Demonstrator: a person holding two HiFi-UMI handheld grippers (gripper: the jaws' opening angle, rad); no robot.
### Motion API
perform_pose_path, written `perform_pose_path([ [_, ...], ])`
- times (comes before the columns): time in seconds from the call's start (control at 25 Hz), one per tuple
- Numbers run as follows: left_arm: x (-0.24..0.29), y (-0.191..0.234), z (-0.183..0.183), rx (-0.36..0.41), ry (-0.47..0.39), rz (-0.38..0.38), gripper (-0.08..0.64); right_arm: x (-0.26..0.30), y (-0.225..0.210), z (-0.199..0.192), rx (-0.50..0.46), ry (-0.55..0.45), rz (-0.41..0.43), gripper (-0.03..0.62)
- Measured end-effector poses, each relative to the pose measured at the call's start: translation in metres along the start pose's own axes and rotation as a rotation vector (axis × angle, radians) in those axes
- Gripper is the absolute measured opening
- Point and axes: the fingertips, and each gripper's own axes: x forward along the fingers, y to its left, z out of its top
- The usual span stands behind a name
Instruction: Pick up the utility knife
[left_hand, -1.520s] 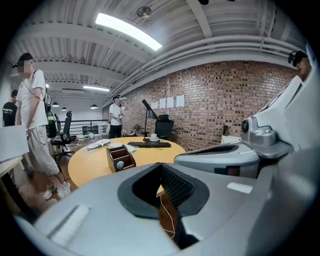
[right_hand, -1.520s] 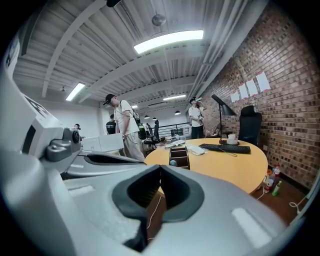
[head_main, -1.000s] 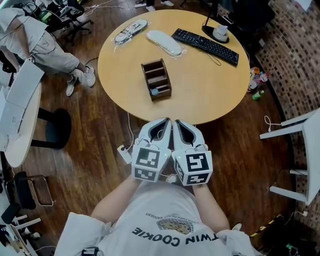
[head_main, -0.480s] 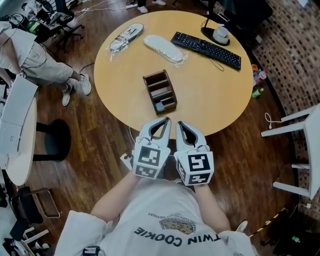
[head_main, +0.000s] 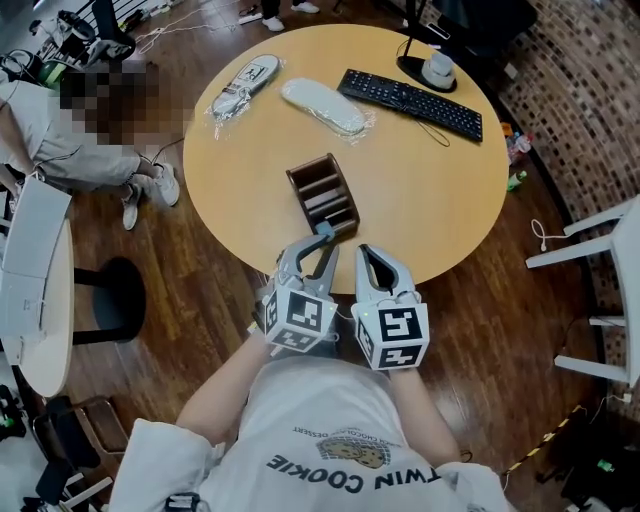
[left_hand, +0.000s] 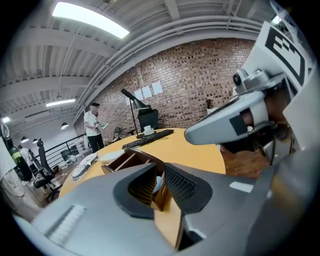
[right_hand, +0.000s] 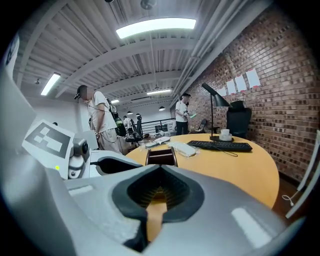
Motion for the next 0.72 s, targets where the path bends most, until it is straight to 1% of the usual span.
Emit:
perform_pose_path([
  [0.16,0.007,0.0,-0.009,0.101,0.017,-0.02,0.084,0.005,-0.001,0.002,0.008,-0.005,-0.015,0.002],
  [0.24,0.011,-0.002,-0.013,0.132,0.03,-0.04,0.101,0.006,-0.001,0.001,0.014,-0.006,-0.024,0.002],
  [0.32,0.018,-0.004,-0.02,0.156,0.056,-0.063,0.143,0.008,-0.002,0.002,0.022,-0.009,-0.032,0.002],
  [0.48,0.031,-0.003,-0.031,0.215,0.098,-0.085,0.144,0.013,-0.001,0.002,0.032,-0.011,-0.046,0.002],
  [0.64,0.038,-0.001,-0.036,0.249,0.112,-0.068,0.141,0.015,-0.005,-0.002,0.04,0.001,-0.048,0.002],
  [0.72,0.041,-0.001,-0.036,0.27,0.115,-0.063,0.119,0.014,-0.009,-0.003,0.047,-0.002,-0.057,0.002],
])
